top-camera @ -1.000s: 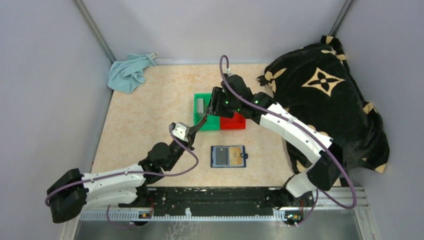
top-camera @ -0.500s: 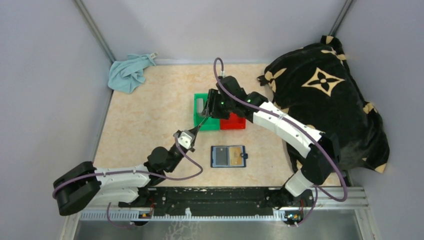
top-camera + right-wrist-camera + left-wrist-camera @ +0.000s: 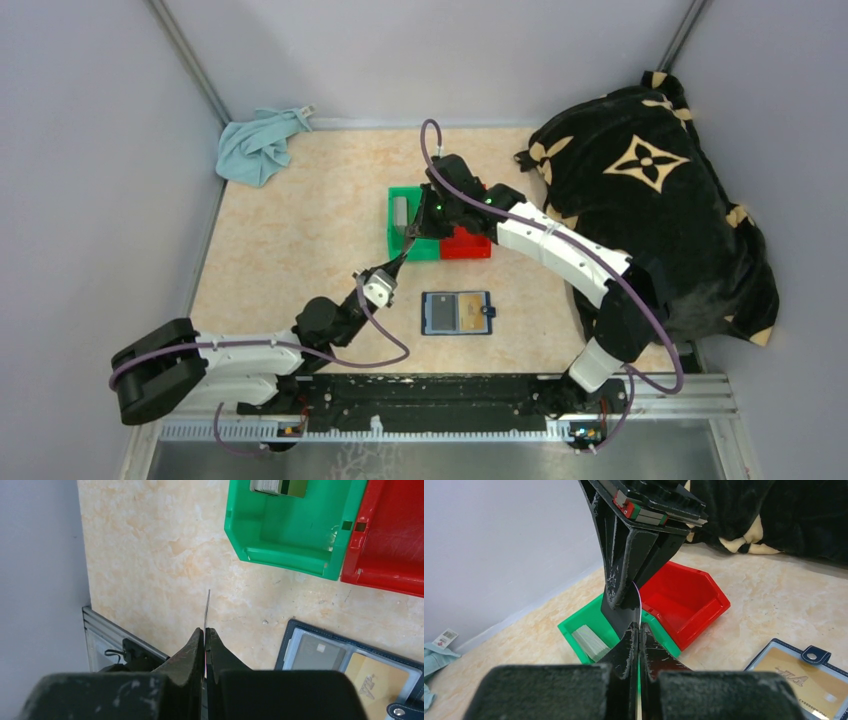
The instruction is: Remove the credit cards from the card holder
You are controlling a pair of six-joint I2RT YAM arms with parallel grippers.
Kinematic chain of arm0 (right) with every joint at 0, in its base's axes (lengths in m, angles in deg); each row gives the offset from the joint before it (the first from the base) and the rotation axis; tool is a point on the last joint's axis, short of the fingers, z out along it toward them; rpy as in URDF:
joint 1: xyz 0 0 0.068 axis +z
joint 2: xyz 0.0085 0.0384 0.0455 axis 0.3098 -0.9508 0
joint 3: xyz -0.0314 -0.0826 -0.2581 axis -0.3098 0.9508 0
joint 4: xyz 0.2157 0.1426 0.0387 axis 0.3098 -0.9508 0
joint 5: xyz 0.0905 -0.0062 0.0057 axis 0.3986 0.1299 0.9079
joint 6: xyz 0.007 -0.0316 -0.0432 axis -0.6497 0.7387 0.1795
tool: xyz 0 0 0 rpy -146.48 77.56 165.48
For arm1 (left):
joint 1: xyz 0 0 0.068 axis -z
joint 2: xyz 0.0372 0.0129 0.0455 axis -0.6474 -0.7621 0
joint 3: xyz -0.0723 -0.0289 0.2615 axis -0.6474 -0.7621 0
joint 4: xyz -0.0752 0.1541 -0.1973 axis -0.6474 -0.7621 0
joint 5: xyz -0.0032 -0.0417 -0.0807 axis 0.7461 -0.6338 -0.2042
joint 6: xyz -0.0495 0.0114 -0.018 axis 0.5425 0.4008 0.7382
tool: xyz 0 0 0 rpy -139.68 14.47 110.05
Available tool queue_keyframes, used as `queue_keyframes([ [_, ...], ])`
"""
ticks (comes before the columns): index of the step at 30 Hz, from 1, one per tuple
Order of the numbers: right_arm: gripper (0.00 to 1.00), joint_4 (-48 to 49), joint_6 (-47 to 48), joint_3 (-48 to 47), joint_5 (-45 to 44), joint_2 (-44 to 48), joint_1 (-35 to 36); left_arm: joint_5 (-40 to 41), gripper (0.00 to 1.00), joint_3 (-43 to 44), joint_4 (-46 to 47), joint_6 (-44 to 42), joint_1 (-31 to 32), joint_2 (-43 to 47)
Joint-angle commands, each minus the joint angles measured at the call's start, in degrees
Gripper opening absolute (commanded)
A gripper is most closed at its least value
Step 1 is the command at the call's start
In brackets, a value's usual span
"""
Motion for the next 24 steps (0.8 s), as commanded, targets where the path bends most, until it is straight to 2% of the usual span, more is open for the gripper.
queue_keyframes([
  [1, 0.0, 0.8, 0.6, -2.5, -0.9, 0.3, -0.3, 3.7, 0.01, 0.3, 1.5, -1.3, 1.0, 0.6],
  [4, 0.0, -0.2, 1.7, -3.1, -3.3, 0.2, -0.3, 3.5, 0.3, 1.7, -2.4, 0.8, 1.8, 1.8],
  [8, 0.0, -0.4, 2.1, -3.0, -5.1, 0.5, 0.0, 3.0, 0.47, 6.0, -11.4, 6.3, 2.2, 2.7],
  [10, 0.0, -0.5, 2.5, -3.3, -6.9, 0.6, 0.5, 2.2, 0.48, 8.7, -16.6, 9.4, 2.4, 2.6],
  [13, 0.0, -1.9, 4.3, -4.6, -12.0, 0.4, 2.0, 4.2, 0.37, 12.9, -22.9, 16.3, 2.6, 2.2],
  [15, 0.0, -4.1, 6.2, -6.5, -17.5, -0.3, 3.9, 5.7, 0.35, 16.5, -30.1, 21.9, 2.6, 2.1],
  [21, 0.0, -11.3, 9.7, -13.1, -34.3, -4.9, 9.4, 5.8, 0.35, 23.2, -41.5, 33.1, 2.7, 0.5],
  [24, 0.0, -14.6, 10.2, -16.5, -38.1, -6.9, 10.9, 3.2, 0.37, 24.0, -42.4, 36.6, 2.7, -0.4],
])
